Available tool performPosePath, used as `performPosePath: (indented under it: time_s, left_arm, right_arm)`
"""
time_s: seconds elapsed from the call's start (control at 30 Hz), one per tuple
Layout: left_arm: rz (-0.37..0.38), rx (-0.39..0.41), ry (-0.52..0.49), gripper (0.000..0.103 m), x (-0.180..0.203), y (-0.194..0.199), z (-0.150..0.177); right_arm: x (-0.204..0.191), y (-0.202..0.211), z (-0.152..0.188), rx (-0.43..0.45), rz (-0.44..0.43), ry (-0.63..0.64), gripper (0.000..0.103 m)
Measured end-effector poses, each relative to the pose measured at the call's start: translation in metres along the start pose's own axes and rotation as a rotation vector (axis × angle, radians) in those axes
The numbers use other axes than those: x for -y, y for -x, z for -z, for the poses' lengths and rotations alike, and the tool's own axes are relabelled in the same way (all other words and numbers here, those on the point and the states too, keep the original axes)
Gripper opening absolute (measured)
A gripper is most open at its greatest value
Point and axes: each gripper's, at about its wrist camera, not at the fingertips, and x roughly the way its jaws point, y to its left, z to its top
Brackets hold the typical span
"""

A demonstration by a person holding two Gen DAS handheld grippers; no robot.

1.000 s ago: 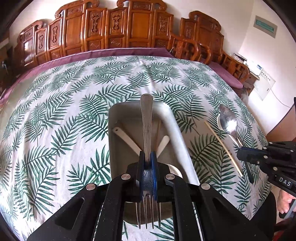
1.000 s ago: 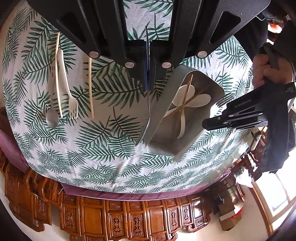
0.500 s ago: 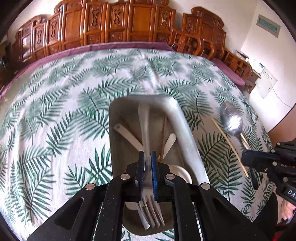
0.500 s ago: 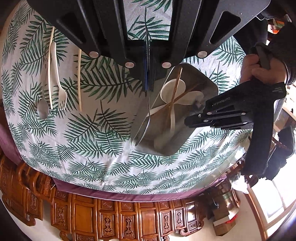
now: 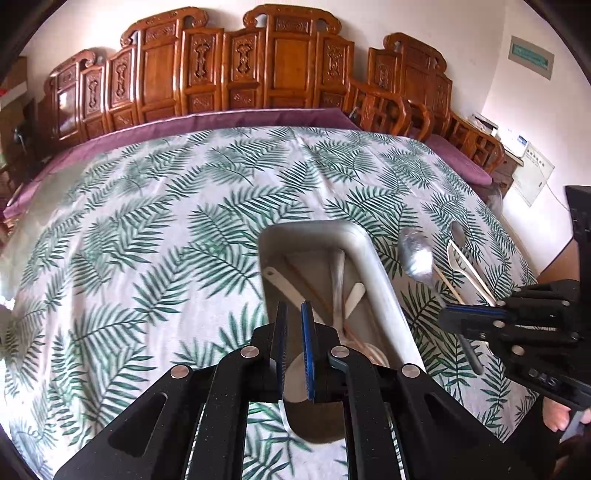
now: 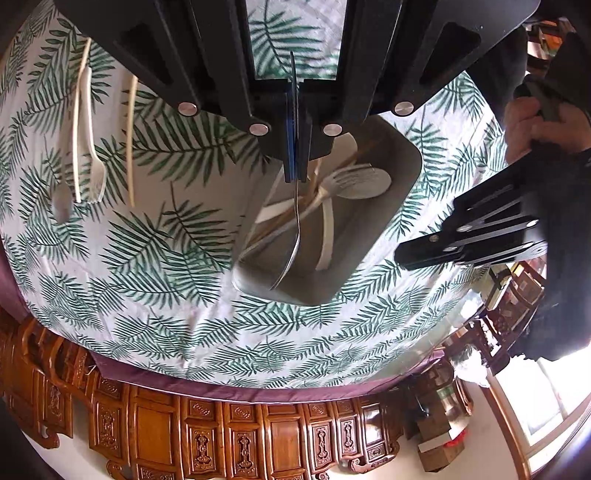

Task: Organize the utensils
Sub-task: 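Carry the metal fork over the tray while the right gripper carries a metal utensil, then lower both held utensils into the grey tray and open both grippers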

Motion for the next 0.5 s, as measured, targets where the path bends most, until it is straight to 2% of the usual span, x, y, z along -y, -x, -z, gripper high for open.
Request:
performPosePath:
  time_s: [0.5]
  left_arm:
    - [-0.078, 0.045, 0.035, 0.006, -0.040, 0.031, 0.006]
  right_arm:
    - [-0.027, -0.065, -0.026, -0.074, -0.015, 0.021, 0.002]
